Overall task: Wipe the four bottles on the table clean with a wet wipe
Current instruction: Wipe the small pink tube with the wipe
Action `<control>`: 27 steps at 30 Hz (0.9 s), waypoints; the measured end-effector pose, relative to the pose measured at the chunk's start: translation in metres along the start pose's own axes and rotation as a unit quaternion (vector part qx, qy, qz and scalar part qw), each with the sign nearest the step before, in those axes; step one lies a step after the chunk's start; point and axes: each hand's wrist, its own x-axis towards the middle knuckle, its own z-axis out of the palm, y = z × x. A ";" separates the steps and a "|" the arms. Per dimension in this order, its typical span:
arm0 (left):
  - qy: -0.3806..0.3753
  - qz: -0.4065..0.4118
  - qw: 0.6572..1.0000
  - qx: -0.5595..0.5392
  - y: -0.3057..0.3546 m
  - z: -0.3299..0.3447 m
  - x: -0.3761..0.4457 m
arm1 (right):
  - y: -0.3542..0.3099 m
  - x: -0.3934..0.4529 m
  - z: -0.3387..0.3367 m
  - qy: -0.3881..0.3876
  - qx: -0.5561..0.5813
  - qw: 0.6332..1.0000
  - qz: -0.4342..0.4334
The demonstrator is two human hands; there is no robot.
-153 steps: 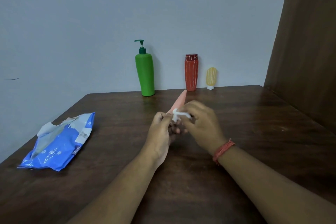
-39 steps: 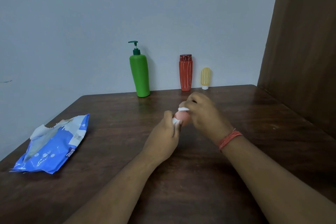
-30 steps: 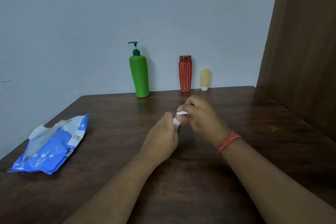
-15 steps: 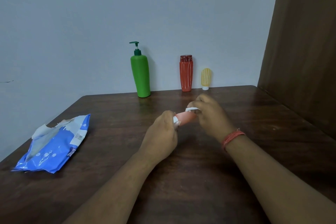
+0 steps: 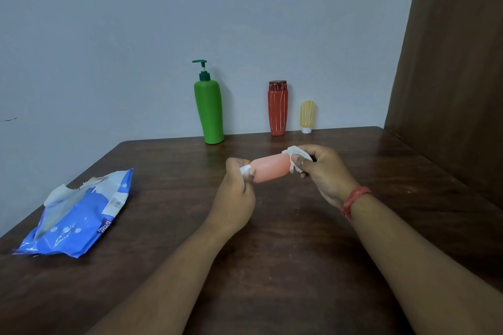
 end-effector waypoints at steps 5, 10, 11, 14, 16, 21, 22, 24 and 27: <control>0.000 -0.055 0.997 -0.050 -0.001 -0.003 0.002 | -0.005 -0.002 0.001 -0.037 0.088 0.995 0.041; 0.003 -0.130 0.984 -0.125 0.004 -0.007 0.001 | -0.009 -0.005 -0.002 -0.093 0.197 0.972 0.088; 0.007 -0.146 0.977 -0.153 0.005 -0.007 0.000 | -0.010 -0.006 -0.001 -0.102 0.228 0.964 0.094; 0.025 -0.171 0.953 -0.247 0.007 -0.005 0.000 | -0.012 -0.007 0.002 -0.116 0.305 0.939 0.104; 0.034 -0.188 0.933 -0.306 0.009 -0.004 0.000 | -0.011 -0.009 0.005 -0.124 0.317 0.934 0.109; 0.042 -0.220 0.885 -0.408 0.015 -0.003 0.001 | -0.009 -0.017 0.027 -0.123 0.263 0.953 0.086; 0.036 -0.220 0.887 -0.405 0.015 -0.002 0.000 | -0.010 -0.015 0.029 -0.089 0.278 0.954 0.071; 0.019 -0.224 0.894 -0.387 0.015 0.000 -0.001 | -0.012 -0.008 0.027 -0.014 0.303 0.952 0.042; 0.007 -0.242 0.894 -0.378 0.016 0.003 -0.001 | -0.009 -0.007 0.025 0.018 0.267 0.963 0.021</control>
